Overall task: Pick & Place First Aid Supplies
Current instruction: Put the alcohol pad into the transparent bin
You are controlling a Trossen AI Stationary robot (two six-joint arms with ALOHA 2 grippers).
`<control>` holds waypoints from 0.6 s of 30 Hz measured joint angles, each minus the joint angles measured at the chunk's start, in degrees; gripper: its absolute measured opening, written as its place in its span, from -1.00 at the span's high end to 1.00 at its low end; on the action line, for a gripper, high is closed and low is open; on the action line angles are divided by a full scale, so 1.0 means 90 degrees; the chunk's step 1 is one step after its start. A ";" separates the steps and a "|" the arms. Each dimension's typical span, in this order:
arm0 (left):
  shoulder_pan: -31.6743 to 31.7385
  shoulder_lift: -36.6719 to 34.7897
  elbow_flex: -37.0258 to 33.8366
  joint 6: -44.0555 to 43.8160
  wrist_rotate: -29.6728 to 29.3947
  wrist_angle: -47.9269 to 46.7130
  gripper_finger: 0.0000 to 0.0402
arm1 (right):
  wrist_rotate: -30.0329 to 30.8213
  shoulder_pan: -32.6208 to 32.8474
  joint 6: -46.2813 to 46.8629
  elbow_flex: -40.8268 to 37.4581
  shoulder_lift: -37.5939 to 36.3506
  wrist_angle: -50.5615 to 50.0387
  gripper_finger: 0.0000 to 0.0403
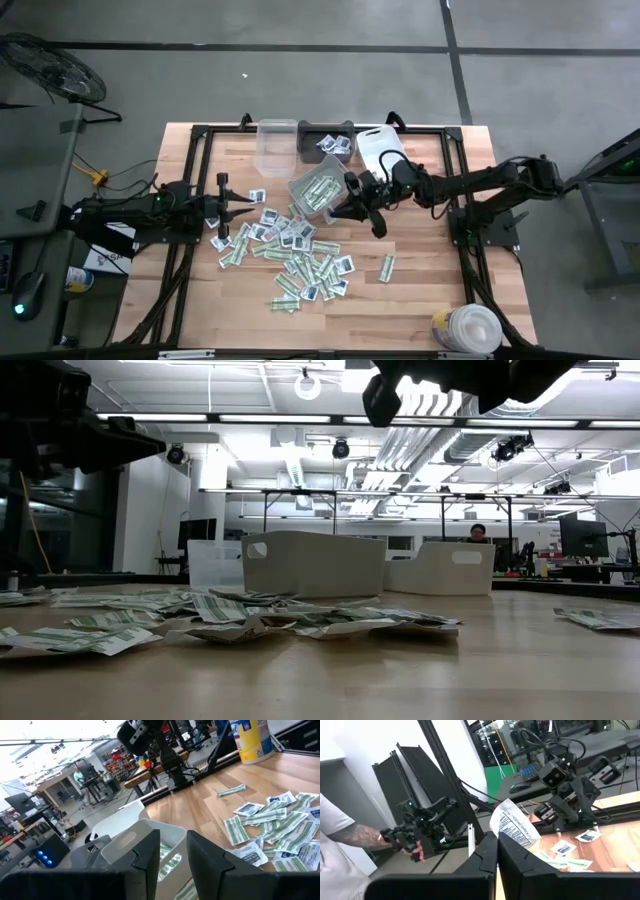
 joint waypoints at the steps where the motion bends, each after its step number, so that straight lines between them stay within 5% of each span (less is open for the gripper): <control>1: 0.0000 0.0000 0.0002 -0.0002 0.0000 0.0004 0.52 | 0.0000 0.0000 0.0043 0.0000 0.0000 0.0000 1.00; 5: 0.0002 -0.0002 0.0012 -0.0393 -0.0141 0.0058 0.52 | 0.0088 0.0002 0.0173 0.0000 0.0000 0.0023 1.00; 11: 0.0002 0.0000 0.0024 -0.2360 -0.1330 0.0804 0.52 | 0.0242 0.0006 0.0271 0.0033 0.0000 0.0222 1.00; 18: 0.0002 0.0021 0.0034 -0.3693 -0.0942 0.2317 0.52 | 0.0291 0.0005 -0.0101 0.0644 0.0000 0.0078 1.00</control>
